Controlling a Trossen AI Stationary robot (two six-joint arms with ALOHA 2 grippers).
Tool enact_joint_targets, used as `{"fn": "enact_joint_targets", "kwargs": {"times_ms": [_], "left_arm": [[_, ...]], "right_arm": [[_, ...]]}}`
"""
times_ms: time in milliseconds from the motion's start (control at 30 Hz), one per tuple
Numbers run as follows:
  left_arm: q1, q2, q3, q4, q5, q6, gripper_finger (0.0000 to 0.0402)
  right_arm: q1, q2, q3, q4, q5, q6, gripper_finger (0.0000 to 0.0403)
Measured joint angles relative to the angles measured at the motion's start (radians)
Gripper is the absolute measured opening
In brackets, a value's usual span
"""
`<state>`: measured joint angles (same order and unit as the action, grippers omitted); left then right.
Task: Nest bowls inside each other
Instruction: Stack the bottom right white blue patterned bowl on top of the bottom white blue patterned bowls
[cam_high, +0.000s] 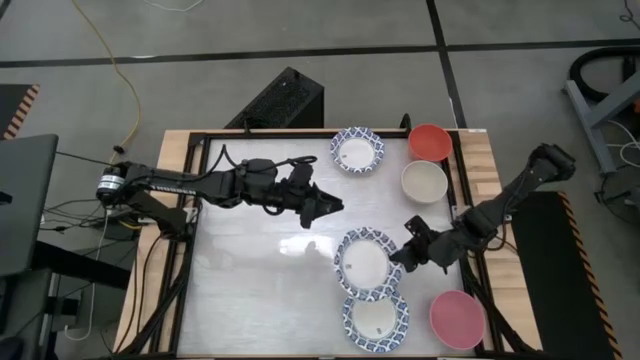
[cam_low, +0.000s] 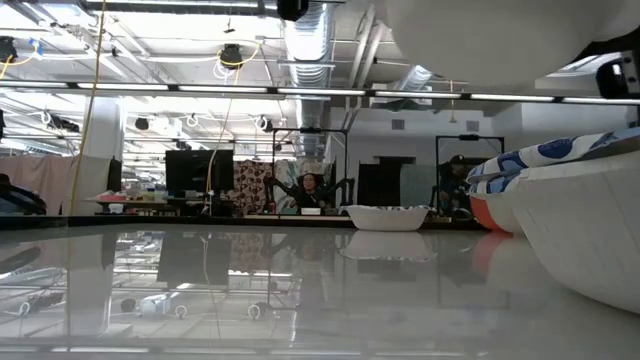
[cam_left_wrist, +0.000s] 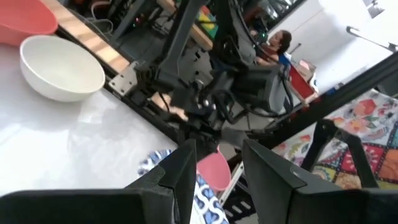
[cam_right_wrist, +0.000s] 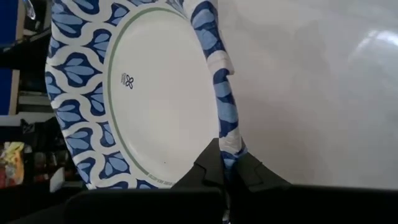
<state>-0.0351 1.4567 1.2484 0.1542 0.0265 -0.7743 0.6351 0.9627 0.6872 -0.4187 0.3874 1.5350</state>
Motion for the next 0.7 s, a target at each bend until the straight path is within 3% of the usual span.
{"fn": "enact_joint_targets", "kwargs": {"times_ms": [233,700], "left_arm": [[-0.029,0.000,0.000,0.041,-0.086,0.072,0.0119],[-0.037,0.000,0.000,0.039,-0.104,0.045,0.0119]], "right_arm": [[0.087,0.000,0.000,-0.045,-0.044,0.098,0.0016],[0.186,0.098,0.000,-0.053,-0.037,0.141,0.0016]]}}
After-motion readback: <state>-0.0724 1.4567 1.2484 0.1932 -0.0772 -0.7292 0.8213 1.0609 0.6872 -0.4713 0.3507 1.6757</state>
